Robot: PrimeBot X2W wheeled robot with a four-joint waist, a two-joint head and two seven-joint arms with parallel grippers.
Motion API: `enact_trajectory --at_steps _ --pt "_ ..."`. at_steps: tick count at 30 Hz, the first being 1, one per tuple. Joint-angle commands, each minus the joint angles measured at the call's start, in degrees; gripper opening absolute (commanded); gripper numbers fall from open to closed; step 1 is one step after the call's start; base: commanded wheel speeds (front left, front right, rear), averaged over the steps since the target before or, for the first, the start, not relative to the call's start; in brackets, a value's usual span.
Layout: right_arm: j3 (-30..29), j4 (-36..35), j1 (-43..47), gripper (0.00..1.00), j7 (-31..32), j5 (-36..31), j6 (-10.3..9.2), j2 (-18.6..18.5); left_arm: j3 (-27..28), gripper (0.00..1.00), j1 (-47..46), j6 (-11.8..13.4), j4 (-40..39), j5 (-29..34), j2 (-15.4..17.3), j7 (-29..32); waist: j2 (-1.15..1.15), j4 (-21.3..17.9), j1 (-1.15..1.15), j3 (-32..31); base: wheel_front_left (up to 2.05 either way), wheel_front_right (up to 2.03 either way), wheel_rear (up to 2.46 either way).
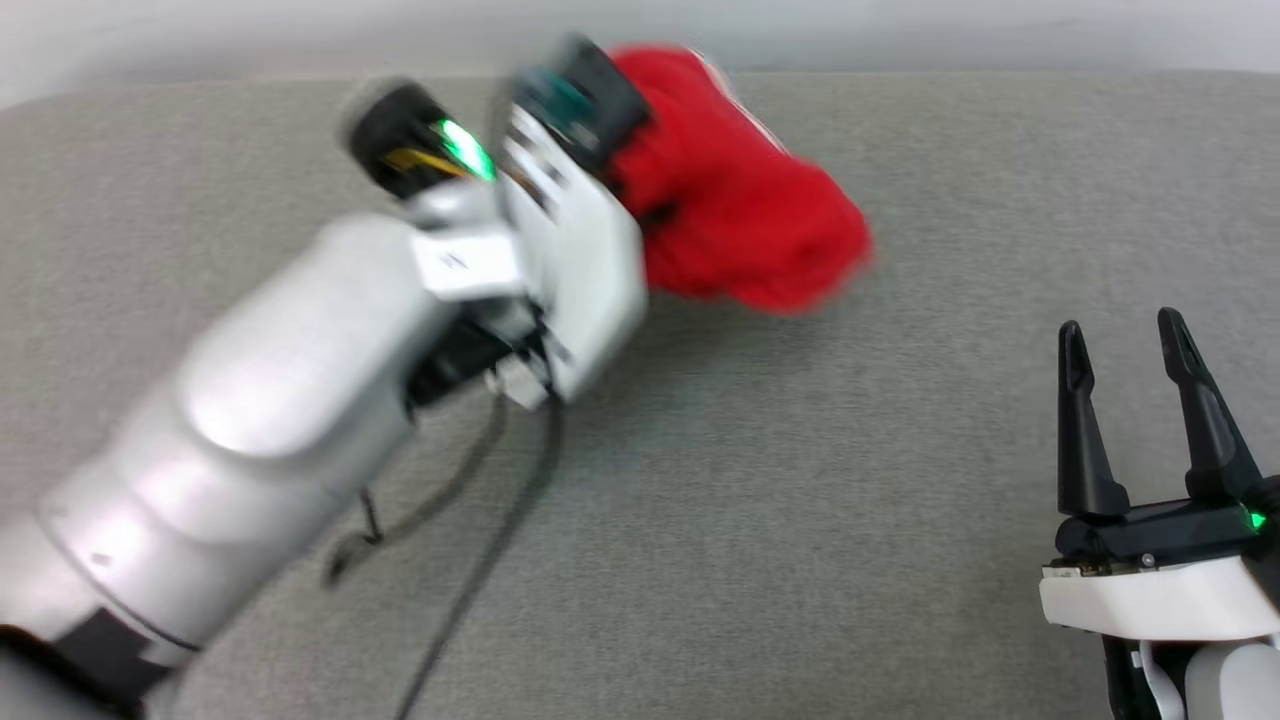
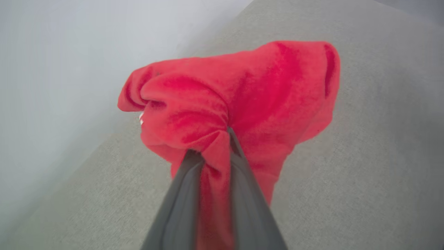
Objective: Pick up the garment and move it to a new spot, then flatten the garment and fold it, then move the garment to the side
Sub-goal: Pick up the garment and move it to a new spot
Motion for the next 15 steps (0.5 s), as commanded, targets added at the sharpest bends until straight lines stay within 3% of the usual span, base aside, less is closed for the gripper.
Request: enact_trajectory --at_steps 1,9,15 --pt "-0.21 -0.01 0.42 1.00 -0.14 0.71 -0.04 0.23 -2.32 0.00 1.19 0.02 -0.69 -0.34 -1.27 -0.88 0.00 -1.57 0.00 0.00 0.00 0.00 0.00" --pt "-0.88 0.14 0.54 1.00 -0.14 1.58 -0.04 0.22 -14.54 0.00 6.26 0.03 -0.12 -2.39 -6.32 -5.88 0.00 -3.52 0.00 0.45 0.00 0.00 0.00" --pt "-1.10 0.29 0.90 1.00 -0.14 1.76 -0.04 0.23 -18.33 0.00 13.31 0.02 2.90 -3.33 -7.97 -5.42 0.00 -3.43 0.00 0.63 0.00 0.00 0.00"
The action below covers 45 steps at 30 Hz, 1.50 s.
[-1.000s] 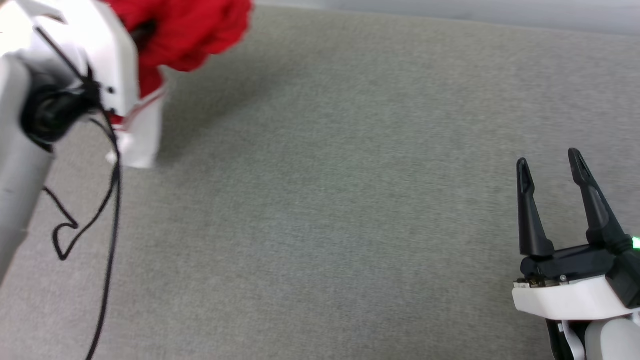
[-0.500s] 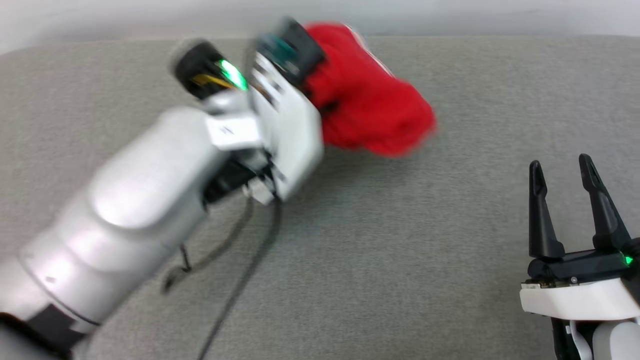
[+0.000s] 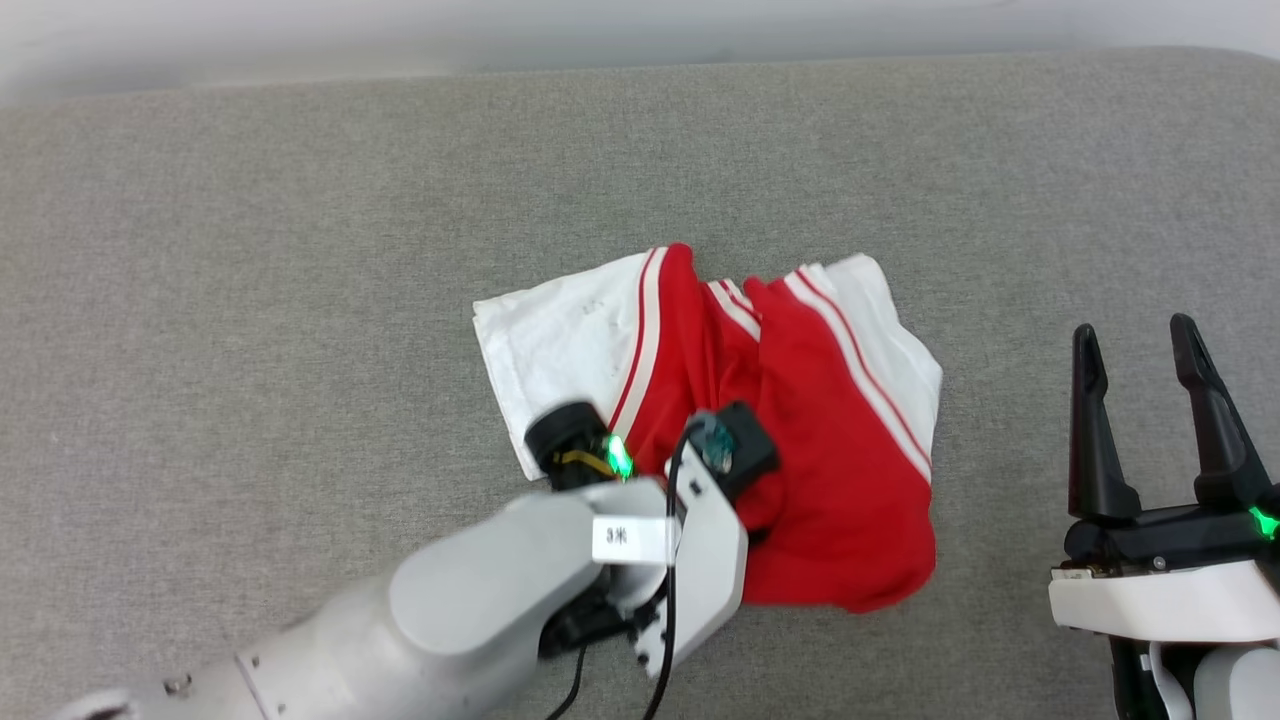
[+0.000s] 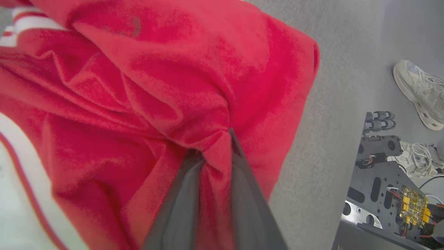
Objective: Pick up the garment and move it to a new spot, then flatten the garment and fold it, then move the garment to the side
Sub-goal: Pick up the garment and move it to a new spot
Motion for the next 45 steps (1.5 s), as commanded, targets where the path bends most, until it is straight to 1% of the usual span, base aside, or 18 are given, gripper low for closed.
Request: enact_trajectory --at_steps 1,4,6,7,8,11,14,18,23,26,31,35,37,40,43,45 --pt "-0.09 0.13 0.51 1.00 -0.14 -0.05 -0.04 0.21 -0.32 0.00 2.02 0.02 0.86 0.31 -0.24 0.52 0.00 0.17 0.00 0.05 0.00 0.00 0.00" --pt "-0.27 0.30 0.60 1.00 -0.14 -0.39 -0.04 0.21 -0.62 0.00 4.66 0.02 1.75 0.66 -0.86 0.60 0.00 0.65 0.00 0.07 0.00 0.00 0.00" --pt "-0.54 0.41 0.62 1.00 -0.14 -0.57 -0.04 0.21 -0.64 0.00 5.41 0.02 2.51 1.07 -1.13 -0.72 0.00 1.07 0.00 -0.06 0.00 0.00 0.00" --pt "-0.64 0.54 0.68 1.00 -0.14 -0.72 -0.04 0.21 -0.65 0.27 5.56 0.02 2.99 1.60 -1.24 -1.81 0.00 1.32 0.00 -0.27 0.00 0.00 0.00" --pt "-0.72 0.68 0.84 1.00 -0.14 -0.82 -0.04 0.21 -0.64 1.00 5.37 0.02 3.51 2.26 -1.34 -3.29 0.00 1.54 0.00 -0.57 0.00 0.00 0.00" --pt "-0.68 1.33 1.17 1.00 -0.14 -1.10 -0.04 0.21 0.46 1.00 5.56 0.83 5.38 3.45 -2.14 -8.01 0.00 2.08 0.00 -2.01 0.00 0.00 0.00" --pt "-0.88 1.70 2.28 1.00 -0.14 -1.14 -0.04 0.20 2.26 1.00 6.26 3.43 5.56 4.90 -3.07 -13.92 0.00 2.77 0.00 -4.02 0.00 0.00 0.00" --pt "-0.85 2.23 3.83 1.00 -0.14 -1.26 -0.04 0.20 5.38 1.00 8.63 8.75 4.54 6.21 -2.55 -21.89 0.00 3.81 0.00 -6.72 0.00 0.00 0.00" --pt "-1.04 2.99 5.76 1.00 -0.14 -1.40 -0.04 0.19 9.66 1.00 11.78 16.14 3.74 7.87 -0.42 -31.01 0.00 5.19 0.00 -9.58 0.00 0.00 0.00" --pt "-1.30 3.58 6.84 1.00 -0.14 -1.65 -0.04 0.18 12.35 1.00 13.81 20.67 2.99 9.17 1.13 -34.81 0.00 5.87 0.00 -10.90 0.00 0.00 0.00" --pt "-1.51 4.97 8.12 1.00 -0.14 -1.38 -0.04 0.19 18.90 1.00 18.97 26.40 -0.95 11.21 3.91 -36.57 0.00 6.62 0.00 -12.20 0.00 0.00 0.00" --pt "-1.47 5.93 8.81 1.00 -0.14 -0.91 -0.04 0.19 26.04 1.00 25.23 29.52 -6.46 15.21 5.16 -36.60 0.00 6.99 0.00 -12.82 0.00 0.00 0.00" --pt "-1.51 6.28 9.02 1.00 -0.14 -0.80 -0.04 0.19 30.16 1.00 28.62 30.95 -8.84 17.60 5.25 -36.56 0.00 7.15 0.00 -13.07 0.00 0.00 0.00" --pt "-1.52 6.72 9.07 1.00 -0.14 -0.67 -0.05 0.18 35.78 1.00 34.00 32.43 -11.70 21.15 4.51 -36.57 0.00 7.29 0.00 -13.43 0.00 0.00 0.00" --pt "-1.56 7.19 9.46 1.00 -0.14 -0.47 -0.04 0.19 41.28 1.00 38.86 32.86 -13.74 24.20 3.44 -36.58 0.00 7.43 0.00 -13.83 0.00 0.00 0.00" --pt "-1.57 7.54 9.70 1.00 -0.14 -0.44 -0.04 0.18 45.09 1.00 41.82 32.56 -15.37 26.14 2.02 -36.58 0.00 7.51 0.00 -14.13 0.00 0.00 0.00"
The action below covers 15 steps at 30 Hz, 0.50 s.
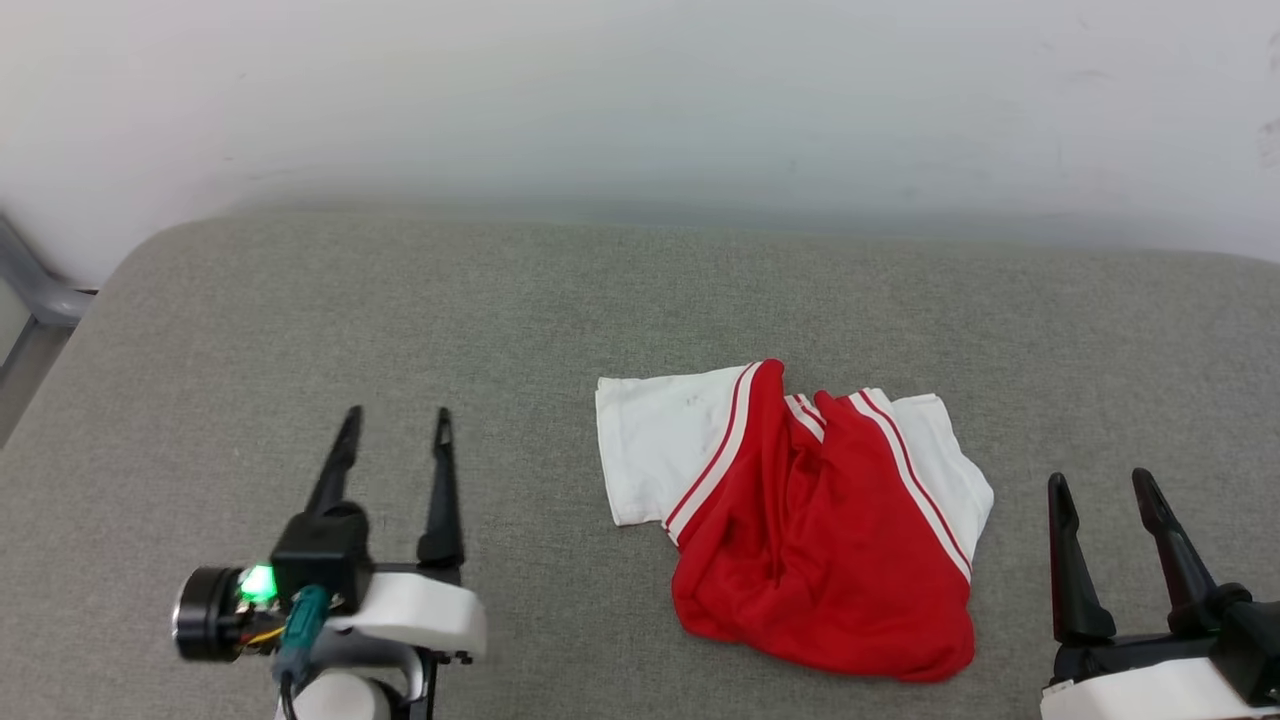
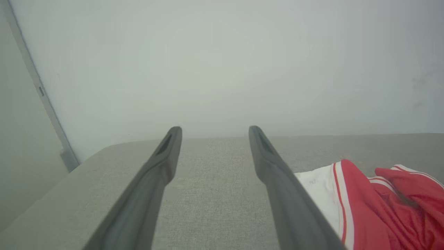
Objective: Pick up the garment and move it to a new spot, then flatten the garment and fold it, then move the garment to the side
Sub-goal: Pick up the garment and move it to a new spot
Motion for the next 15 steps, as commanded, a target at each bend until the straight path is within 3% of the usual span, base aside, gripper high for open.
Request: enact_trajectory --at_steps 1,7,15 --pt "-0.10 0.24 0.75 1.00 -0.14 0.14 -0.04 0.13 2.17 1.00 1.65 -0.04 -1.18 1.16 -0.98 -0.14 0.00 0.08 0.00 -0.23 0.00 0.00 0.00" --pt "-0.23 0.97 1.37 1.00 -0.14 0.63 -0.04 0.13 10.81 1.00 9.52 -3.61 -4.21 6.69 -5.34 -0.14 0.00 0.38 0.00 -1.28 0.00 0.00 0.00" --pt "-0.14 1.85 2.38 1.00 -0.14 1.09 -0.04 0.13 16.80 1.00 15.52 -12.04 -4.58 12.63 -9.65 -0.15 0.00 0.55 0.00 -2.20 0.00 0.00 0.00"
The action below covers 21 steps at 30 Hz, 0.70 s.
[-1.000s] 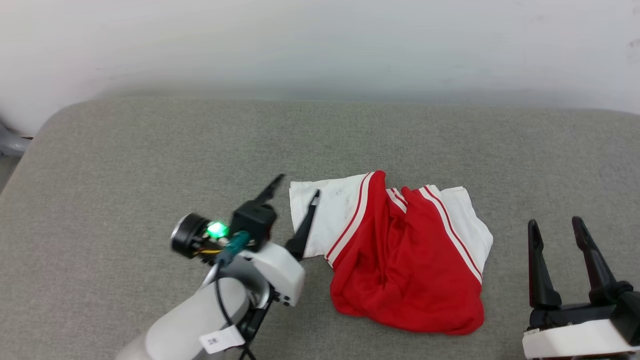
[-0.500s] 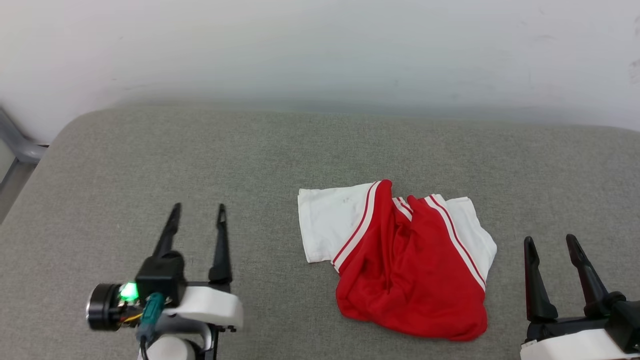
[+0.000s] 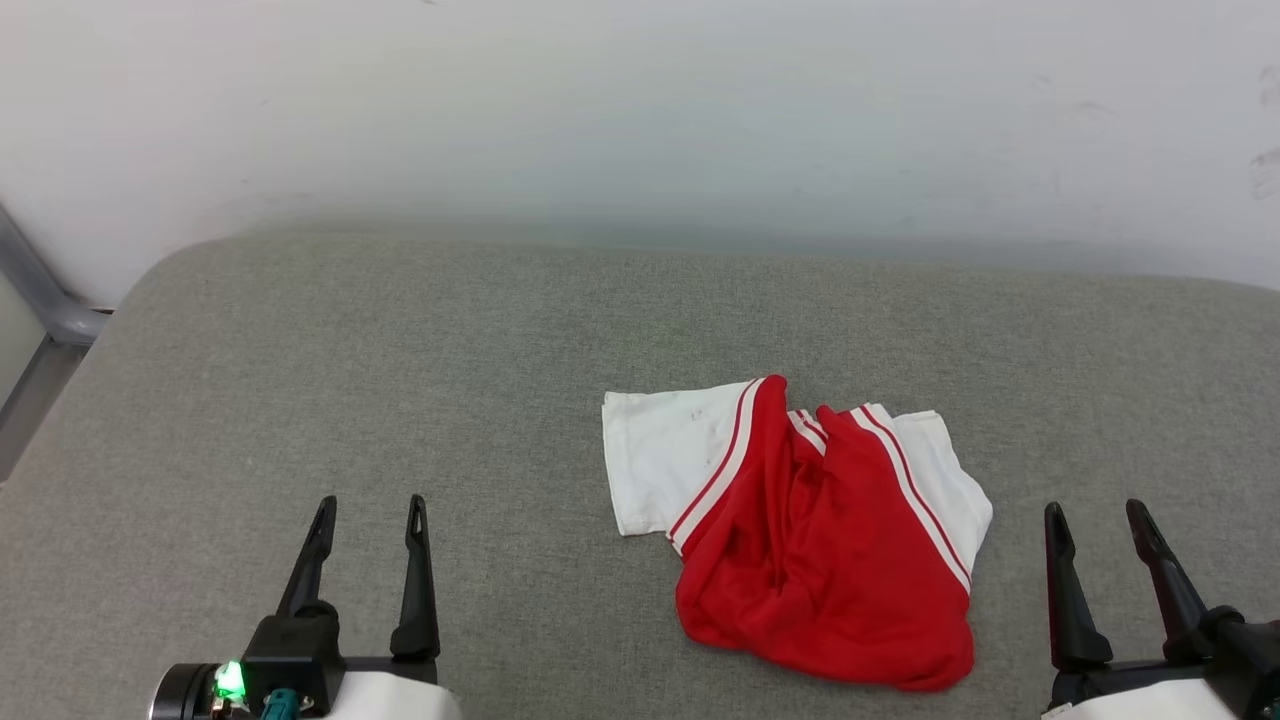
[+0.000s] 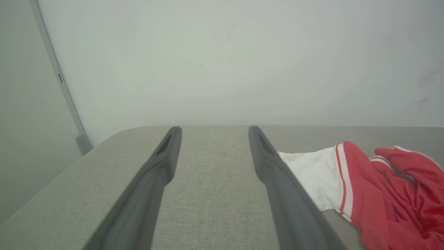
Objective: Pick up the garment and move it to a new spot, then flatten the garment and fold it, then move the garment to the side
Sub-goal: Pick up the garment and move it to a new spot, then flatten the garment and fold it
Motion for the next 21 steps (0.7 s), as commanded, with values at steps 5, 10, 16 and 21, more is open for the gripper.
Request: enact_trajectory --at_steps 5,10,16,21 --pt "0.21 0.70 1.29 1.00 -0.14 0.98 -0.04 0.11 3.64 1.00 2.43 -4.01 1.03 2.68 -2.42 -0.15 0.00 -0.03 0.00 -0.43 0.00 0.00 0.00" --pt "0.12 1.49 2.03 1.00 -0.15 1.82 -0.04 0.12 6.00 1.00 3.33 -6.45 1.87 4.81 -4.33 -0.15 0.00 0.00 0.00 -0.75 0.00 0.00 0.00" --pt "0.29 2.20 2.16 1.00 -0.14 2.28 -0.04 0.12 7.97 1.00 3.59 -8.44 2.53 6.70 -5.99 -0.15 0.00 -0.06 0.00 -0.98 0.00 0.00 0.00" --pt "0.36 2.63 2.20 1.00 -0.14 2.52 -0.04 0.12 9.15 1.00 3.89 -9.55 2.99 7.69 -7.02 -0.15 0.00 -0.09 0.00 -1.08 0.00 0.00 0.00"
